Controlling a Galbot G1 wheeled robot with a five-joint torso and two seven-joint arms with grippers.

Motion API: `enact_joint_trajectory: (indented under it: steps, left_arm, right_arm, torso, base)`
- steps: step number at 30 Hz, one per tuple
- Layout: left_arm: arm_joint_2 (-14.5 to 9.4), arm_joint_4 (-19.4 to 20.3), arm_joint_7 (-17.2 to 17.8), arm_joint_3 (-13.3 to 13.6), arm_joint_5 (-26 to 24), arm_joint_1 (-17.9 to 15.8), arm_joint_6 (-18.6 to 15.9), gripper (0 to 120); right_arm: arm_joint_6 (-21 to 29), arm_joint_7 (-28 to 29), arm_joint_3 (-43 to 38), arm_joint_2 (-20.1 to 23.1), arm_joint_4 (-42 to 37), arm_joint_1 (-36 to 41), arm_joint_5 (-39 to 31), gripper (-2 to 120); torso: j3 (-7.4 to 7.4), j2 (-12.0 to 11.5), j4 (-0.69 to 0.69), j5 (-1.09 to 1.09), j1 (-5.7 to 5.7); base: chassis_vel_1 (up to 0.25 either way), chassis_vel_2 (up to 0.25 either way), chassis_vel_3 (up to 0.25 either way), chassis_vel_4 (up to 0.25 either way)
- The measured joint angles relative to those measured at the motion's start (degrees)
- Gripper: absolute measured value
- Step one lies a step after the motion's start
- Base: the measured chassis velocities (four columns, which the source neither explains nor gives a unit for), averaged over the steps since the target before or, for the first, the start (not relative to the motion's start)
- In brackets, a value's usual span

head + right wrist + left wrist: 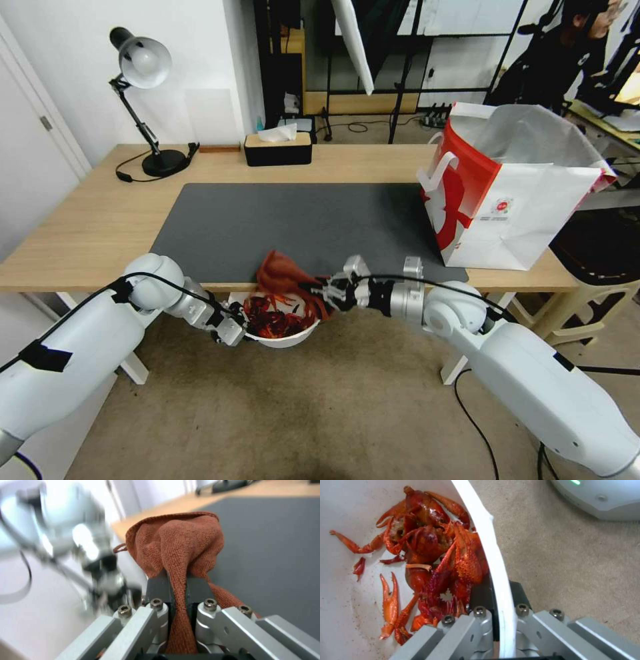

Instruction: Sweep shrimp from table into container with towel, then put container into takeout bag.

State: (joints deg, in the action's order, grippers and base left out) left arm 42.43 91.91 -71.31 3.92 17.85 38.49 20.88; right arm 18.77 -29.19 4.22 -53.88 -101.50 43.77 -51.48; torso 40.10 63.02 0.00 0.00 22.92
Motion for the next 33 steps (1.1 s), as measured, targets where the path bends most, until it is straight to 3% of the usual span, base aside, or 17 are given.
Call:
enact_joint_trajectory:
  steps: [7,12,15,17,18,20,24,33]
  left_arm:
    - [-0.3,0.4,0.0,-1.4,0.1,1.9,0.4,0]
    - [-0.5,0.8,0.0,-2.0,0.2,2.7,0.5,0]
    - [-0.8,1.3,0.0,-2.7,0.3,3.7,0.6,0]
    - [-0.8,1.4,0.0,-2.8,0.3,3.8,0.6,0]
    - [-1.1,2.0,0.0,-3.3,0.6,5.3,0.8,0]
    - [-1.2,2.4,0.0,-3.5,1.0,6.2,0.9,0]
    - [-1.3,2.9,0.0,-3.6,1.1,6.7,1.0,0]
    - [-1.3,3.2,0.1,-3.6,1.4,7.3,1.0,0]
  right_arm:
    - [-0.5,13.5,-3.2,-3.4,-2.1,-0.8,-12.8,3]
    - [0.0,19.8,-4.5,-4.3,-3.1,-1.2,-13.4,3]
    - [2.3,29.9,-5.4,-5.1,-5.1,-1.6,-12.1,3]
    - [3.0,32.1,-5.5,-5.3,-5.5,-1.6,-11.9,3]
    - [6.4,45.5,-6.2,-6.1,-8.6,-1.3,-9.6,3]
    - [9.0,56.4,-6.9,-6.7,-10.5,-0.3,-8.5,3]
    - [9.7,60.9,-8.2,-6.5,-10.9,2.1,-5.5,3]
    - [8.6,61.4,-10.3,-6.2,-9.9,6.7,-2.8,3]
  torso:
    - [0.00,0.0,0.00,-0.01,0.00]
    - [0.00,0.0,0.00,0.00,0.00]
    - [0.00,0.0,-0.01,-0.01,0.00]
    - [0.00,0.0,-0.01,0.00,0.00]
    - [0.00,0.0,0.01,-0.02,0.00]
    - [0.00,0.0,0.00,0.00,-0.01]
    - [0.01,0.0,-0.01,0.01,0.00]
    - [0.01,0.0,-0.01,0.01,-0.01]
  base:
    - [0.000,0.000,0.000,0.000]
    - [0.000,0.000,0.000,0.000]
    - [0.000,0.000,0.000,0.000]
    - [0.000,0.000,0.000,0.000]
    - [0.000,0.000,0.000,0.000]
    - [0.000,0.000,0.000,0.000]
    - [0.000,0.000,0.000,0.000]
    - [0.000,0.000,0.000,0.000]
